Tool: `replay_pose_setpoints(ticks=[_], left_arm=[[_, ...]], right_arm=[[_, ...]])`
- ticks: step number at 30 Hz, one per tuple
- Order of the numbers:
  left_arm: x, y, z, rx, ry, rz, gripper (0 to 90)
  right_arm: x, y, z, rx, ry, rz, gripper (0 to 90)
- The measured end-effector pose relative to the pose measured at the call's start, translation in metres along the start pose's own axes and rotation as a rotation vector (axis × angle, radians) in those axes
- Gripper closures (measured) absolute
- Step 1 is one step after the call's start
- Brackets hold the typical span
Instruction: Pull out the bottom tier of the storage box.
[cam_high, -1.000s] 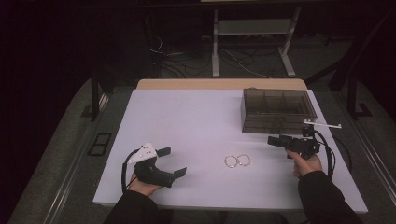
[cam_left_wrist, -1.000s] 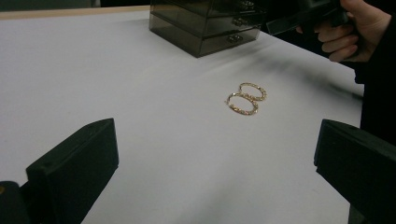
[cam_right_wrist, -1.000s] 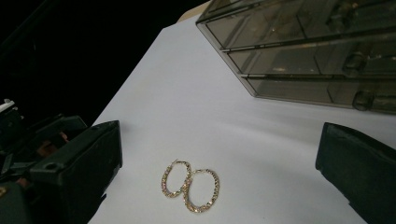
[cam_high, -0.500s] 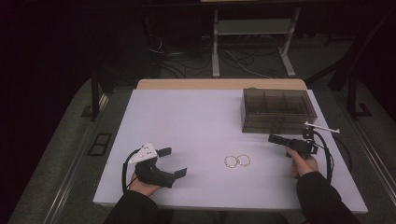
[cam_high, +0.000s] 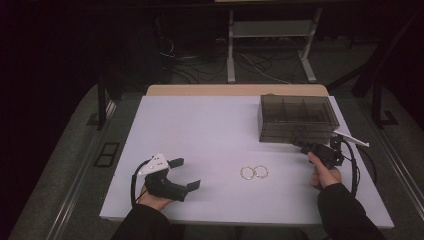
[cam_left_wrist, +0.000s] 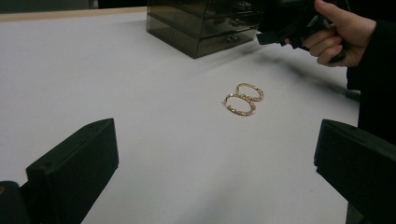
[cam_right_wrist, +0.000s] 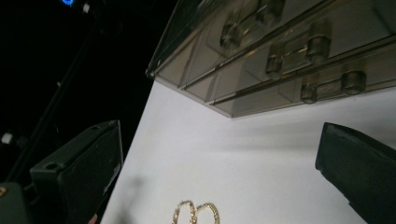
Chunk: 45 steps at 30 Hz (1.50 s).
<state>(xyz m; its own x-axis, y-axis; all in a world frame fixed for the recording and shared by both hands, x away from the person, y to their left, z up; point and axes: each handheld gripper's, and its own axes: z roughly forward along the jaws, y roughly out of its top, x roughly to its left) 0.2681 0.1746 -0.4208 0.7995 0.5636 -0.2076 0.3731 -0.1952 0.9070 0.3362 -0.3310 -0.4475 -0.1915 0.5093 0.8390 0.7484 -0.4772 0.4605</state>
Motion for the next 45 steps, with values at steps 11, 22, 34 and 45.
replay_pose_setpoints(ticks=[11, 22, 34, 45], left_arm=[[0.000, 0.000, 0.000, -0.002, 0.001, 0.001, 0.0], [0.000, 0.000, -0.001, -0.003, 0.002, -0.001, 0.0], [0.000, 0.000, 0.000, 0.002, 0.000, 0.002, 0.0], [-0.001, 0.000, 0.000, 0.002, 0.001, 0.008, 0.0]], right_arm=[[-0.007, 0.003, -0.003, -0.035, -0.063, 0.077, 8.8], [-0.011, 0.005, -0.003, -0.054, -0.106, 0.108, 24.8], [-0.022, 0.006, 0.004, -0.046, -0.158, 0.119, 40.5], [-0.031, 0.008, 0.008, -0.050, -0.199, 0.164, 52.5]])
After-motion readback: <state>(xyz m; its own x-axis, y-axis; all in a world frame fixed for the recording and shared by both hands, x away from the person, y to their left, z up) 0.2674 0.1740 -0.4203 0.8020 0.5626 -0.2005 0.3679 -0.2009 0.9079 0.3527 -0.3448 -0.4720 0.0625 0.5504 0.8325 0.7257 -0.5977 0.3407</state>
